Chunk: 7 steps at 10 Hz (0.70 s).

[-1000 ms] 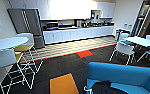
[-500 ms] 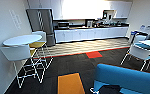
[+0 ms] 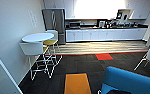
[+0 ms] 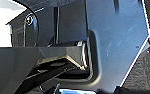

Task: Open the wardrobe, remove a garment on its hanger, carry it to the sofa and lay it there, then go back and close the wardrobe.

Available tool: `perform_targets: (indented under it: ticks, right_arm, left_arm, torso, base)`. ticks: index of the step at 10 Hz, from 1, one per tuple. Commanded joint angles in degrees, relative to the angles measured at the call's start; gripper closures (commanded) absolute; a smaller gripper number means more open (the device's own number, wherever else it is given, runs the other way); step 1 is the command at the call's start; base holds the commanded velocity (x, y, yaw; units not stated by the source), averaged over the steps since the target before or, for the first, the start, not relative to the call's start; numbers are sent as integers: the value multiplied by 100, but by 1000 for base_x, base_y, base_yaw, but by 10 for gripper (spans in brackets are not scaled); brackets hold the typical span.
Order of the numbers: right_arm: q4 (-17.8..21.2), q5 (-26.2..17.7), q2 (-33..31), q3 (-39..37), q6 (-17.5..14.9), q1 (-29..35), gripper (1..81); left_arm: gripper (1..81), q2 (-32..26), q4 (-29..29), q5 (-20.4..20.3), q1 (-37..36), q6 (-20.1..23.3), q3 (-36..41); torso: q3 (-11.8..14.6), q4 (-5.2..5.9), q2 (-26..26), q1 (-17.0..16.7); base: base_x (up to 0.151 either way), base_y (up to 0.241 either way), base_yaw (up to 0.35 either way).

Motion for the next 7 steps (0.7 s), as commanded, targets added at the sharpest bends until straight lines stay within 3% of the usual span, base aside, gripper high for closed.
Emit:
perform_targets:
  ticks: [1,7]
  right_arm:
    - [-41,-287,21,-3,-16,139,10]
    - [-41,-287,21,-3,-16,156,10]
  left_arm:
    - [10,-47,57,119,-202,15,-2]
    - [10,-12,57,119,-202,24,-2]
  torso:
    - [0,0,0,0]
    - [0,0,0,0]
  base:
    - [0,0,304]
    - [0,0,304]
